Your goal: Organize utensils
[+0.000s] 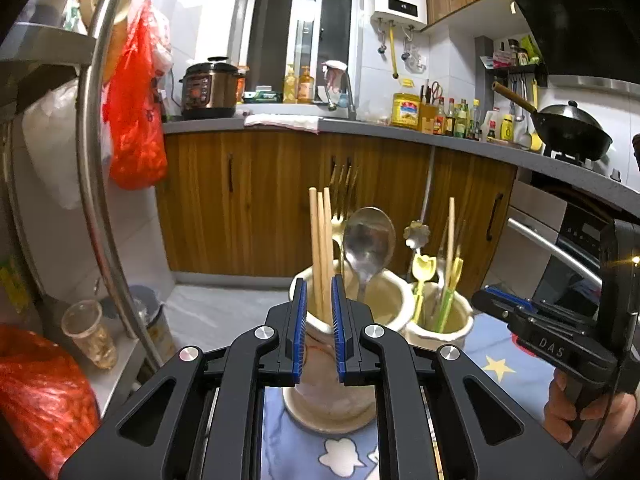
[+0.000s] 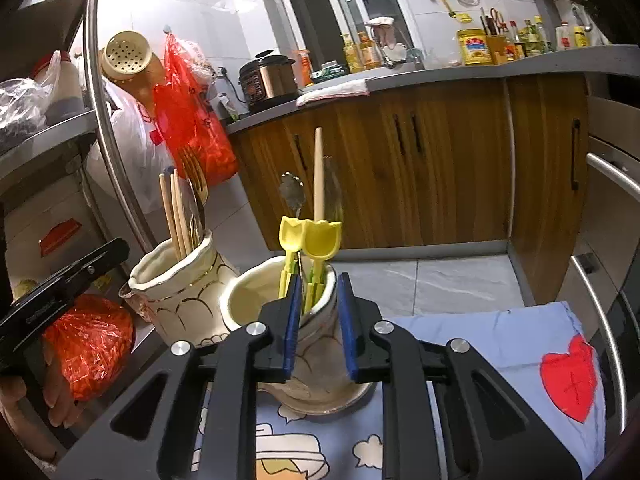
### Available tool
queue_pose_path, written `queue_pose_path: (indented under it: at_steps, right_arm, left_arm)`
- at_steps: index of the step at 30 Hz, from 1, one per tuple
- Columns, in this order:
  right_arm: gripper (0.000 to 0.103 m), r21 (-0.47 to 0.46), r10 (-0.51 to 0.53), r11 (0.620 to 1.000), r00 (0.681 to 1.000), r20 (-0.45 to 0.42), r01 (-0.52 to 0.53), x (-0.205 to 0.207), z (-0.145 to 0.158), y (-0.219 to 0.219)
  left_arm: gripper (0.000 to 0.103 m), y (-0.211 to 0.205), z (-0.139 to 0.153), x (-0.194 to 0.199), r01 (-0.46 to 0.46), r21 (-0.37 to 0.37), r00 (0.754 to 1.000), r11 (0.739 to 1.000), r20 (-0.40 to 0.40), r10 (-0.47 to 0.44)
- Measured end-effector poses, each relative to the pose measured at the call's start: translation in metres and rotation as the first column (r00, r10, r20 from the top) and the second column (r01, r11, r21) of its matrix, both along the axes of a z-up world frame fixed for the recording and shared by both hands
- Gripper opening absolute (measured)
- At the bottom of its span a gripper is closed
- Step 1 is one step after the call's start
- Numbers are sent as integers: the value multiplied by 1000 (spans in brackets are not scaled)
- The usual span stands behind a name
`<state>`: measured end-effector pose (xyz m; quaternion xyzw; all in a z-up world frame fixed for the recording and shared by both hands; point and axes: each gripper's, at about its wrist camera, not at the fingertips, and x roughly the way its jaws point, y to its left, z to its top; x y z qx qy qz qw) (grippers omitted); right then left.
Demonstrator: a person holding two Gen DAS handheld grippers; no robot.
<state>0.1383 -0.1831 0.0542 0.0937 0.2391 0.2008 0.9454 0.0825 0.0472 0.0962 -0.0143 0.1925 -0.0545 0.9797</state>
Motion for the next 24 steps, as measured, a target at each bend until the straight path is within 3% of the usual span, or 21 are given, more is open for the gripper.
queue_pose_path:
  at_steps: [6,11,13,15,19,21,24]
  right_arm:
    - [19,-16,-14,1000,1000,-4,14,-42,13,-3]
    - [19,-32,-24,999,1000,7,24,-81,6,-4]
    - [22,-31,-33,999,999,27,34,-92,0,-7]
    - [38,-32,-40,999,998,57,42,-98,-4,-11]
    - [44,-66,-39,997,997,67,44,-101,-17,-11]
    - [59,-64,-33,997,997,70,37,-102,-22,-13]
    - [78,-59,-27,998,996,88,32,-104,-24,-15]
  left_arm:
    - [13,-7,2,-33,-1,-37,998,999,-65,-2]
    - [15,-11,-12,-61,-23,-96,994,995,-108,13]
    - [22,-14,-20,-70,-42,-76,995,996,-91,35]
    - [45,-19,-30,-75,-59,-25,995,998,-81,57]
    - [61,-27,-41,-82,-64,42,997,997,-43,66]
    - [76,-29,-46,-85,-69,76,997,995,-20,71]
    - [82,-29,-51,-87,-53,65,998,996,-25,55]
